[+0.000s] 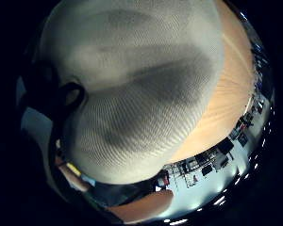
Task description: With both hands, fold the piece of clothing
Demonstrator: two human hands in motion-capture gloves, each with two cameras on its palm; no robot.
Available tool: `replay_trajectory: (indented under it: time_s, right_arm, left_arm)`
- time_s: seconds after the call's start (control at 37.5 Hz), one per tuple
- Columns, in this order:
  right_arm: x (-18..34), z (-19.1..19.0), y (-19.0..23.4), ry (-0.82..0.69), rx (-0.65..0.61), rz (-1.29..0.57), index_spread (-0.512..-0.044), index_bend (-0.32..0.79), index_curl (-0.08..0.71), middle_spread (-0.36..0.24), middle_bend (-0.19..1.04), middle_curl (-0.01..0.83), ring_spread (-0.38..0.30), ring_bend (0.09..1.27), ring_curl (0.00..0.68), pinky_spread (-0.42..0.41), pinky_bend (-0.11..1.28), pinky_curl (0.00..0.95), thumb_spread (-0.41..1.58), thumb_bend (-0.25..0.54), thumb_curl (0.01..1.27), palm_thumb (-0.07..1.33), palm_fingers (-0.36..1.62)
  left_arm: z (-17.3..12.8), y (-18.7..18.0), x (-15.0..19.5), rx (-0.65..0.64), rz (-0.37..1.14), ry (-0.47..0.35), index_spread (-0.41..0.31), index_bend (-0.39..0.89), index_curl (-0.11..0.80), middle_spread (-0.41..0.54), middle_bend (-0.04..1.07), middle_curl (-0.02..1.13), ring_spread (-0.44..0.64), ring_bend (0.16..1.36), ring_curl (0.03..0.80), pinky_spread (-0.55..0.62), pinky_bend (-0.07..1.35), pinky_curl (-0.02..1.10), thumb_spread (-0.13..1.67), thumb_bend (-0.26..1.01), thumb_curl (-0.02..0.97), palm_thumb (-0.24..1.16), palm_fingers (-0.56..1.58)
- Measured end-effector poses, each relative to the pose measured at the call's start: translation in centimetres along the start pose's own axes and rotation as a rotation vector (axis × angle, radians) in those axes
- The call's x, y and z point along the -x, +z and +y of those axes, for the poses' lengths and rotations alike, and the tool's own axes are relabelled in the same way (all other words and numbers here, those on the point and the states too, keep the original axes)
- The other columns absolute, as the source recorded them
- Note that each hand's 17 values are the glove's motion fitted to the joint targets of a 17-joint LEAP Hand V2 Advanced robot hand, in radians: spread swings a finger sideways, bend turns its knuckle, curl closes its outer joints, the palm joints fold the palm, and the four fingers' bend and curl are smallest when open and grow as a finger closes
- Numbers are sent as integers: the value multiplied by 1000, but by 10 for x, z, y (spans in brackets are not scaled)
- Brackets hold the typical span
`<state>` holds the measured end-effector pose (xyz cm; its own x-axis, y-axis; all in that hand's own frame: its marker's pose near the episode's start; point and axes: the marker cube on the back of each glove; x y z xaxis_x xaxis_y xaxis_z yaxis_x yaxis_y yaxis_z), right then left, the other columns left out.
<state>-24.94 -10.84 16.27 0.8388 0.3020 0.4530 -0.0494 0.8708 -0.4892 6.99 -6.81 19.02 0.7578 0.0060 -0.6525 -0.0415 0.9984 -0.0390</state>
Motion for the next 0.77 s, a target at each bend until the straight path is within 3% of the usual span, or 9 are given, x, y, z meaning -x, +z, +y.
replay_trajectory:
  time_s: [0.05,0.13,0.21,0.29,0.37,0.51,0.77]
  right_arm:
    - [-5,4,-12,3,-2,-63,-243,-186,-60,-117,811,551,-204,1104,501,-290,1059,482,974,-65,520,723,894]
    - [-17,5,-45,-32,-189,-136,-245,-152,-48,-95,774,533,-191,1083,489,-283,1061,472,1065,-66,472,632,850]
    - [-21,14,-81,-244,-367,-198,-254,-114,-37,-79,733,516,-181,1066,476,-275,1061,461,1127,-47,437,584,852]
    - [-27,4,-110,-428,-454,-249,-262,-97,-32,-71,712,504,-177,1045,461,-269,1052,448,1176,-28,412,570,863]
    - [-58,-11,-136,-282,-484,-176,-267,-79,-25,-63,684,492,-170,1027,451,-261,1042,440,1212,-20,390,561,867]
    - [-102,28,-188,-169,-592,-83,-274,9,2,-53,571,461,-153,959,434,-215,995,425,1257,-9,366,574,795]
    - [-130,44,-210,-114,-670,-18,-270,13,8,-40,487,436,-123,872,404,-171,931,397,1300,-11,327,580,796]
  left_arm:
    - [-1,-3,0,-31,-44,-29,-56,196,398,30,164,341,109,471,302,224,189,321,1490,62,209,285,371]
    - [-2,-16,-3,-116,-132,-42,-57,188,401,29,156,335,118,465,301,226,197,324,1497,61,207,286,374]
    - [0,-33,-10,-186,-209,-23,-57,185,403,27,153,330,125,463,301,228,197,327,1502,60,206,287,372]
    - [0,-53,-17,-262,-271,-21,-57,183,405,27,148,325,134,461,303,236,202,332,1506,59,205,288,363]
    - [-1,-67,-26,-267,-297,9,-57,184,406,29,150,321,141,458,302,240,200,334,1509,58,204,289,357]
    - [-30,-86,-27,-182,-381,10,-57,181,408,34,143,310,153,456,303,253,207,339,1506,51,203,283,345]
    - [-2,-129,-49,-180,-474,-3,-57,187,414,47,142,293,176,460,307,272,213,347,1481,28,203,267,325]
